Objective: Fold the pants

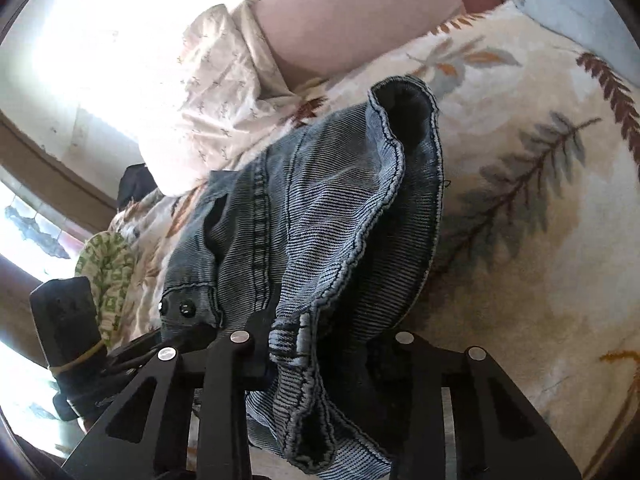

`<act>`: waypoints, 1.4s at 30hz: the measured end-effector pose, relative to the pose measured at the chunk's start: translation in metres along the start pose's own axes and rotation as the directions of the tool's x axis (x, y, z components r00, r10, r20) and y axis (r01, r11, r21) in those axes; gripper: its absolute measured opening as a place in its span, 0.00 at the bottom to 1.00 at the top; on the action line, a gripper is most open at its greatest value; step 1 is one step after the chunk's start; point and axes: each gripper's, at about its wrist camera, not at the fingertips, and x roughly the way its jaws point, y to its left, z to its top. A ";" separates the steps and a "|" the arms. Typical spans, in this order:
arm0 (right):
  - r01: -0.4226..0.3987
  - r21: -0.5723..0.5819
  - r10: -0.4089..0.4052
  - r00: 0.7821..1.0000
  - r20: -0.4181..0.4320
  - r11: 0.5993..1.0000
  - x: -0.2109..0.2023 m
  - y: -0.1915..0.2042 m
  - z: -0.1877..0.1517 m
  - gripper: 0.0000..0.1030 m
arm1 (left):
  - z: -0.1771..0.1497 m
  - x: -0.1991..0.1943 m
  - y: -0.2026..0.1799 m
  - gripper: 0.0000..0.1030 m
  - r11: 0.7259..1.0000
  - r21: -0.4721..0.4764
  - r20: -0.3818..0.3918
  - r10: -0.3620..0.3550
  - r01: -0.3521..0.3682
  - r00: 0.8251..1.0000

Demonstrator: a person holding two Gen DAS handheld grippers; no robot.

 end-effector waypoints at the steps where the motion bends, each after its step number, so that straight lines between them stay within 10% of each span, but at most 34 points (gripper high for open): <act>1: -0.001 -0.002 0.001 1.000 0.000 1.000 0.001 0.003 -0.001 0.30 | 0.001 -0.004 0.001 0.40 1.000 -0.003 0.008 0.004 -0.004 1.000; 21: -0.084 -0.223 0.130 0.971 0.201 0.971 -0.005 0.101 -0.016 0.29 | 0.000 -0.107 0.022 0.40 0.976 0.011 0.254 0.210 -0.220 0.944; 42: -0.035 -0.227 0.059 0.993 0.101 0.973 0.071 0.093 -0.015 0.29 | -0.006 -0.051 0.049 0.40 0.922 -0.012 0.152 0.385 -0.388 0.910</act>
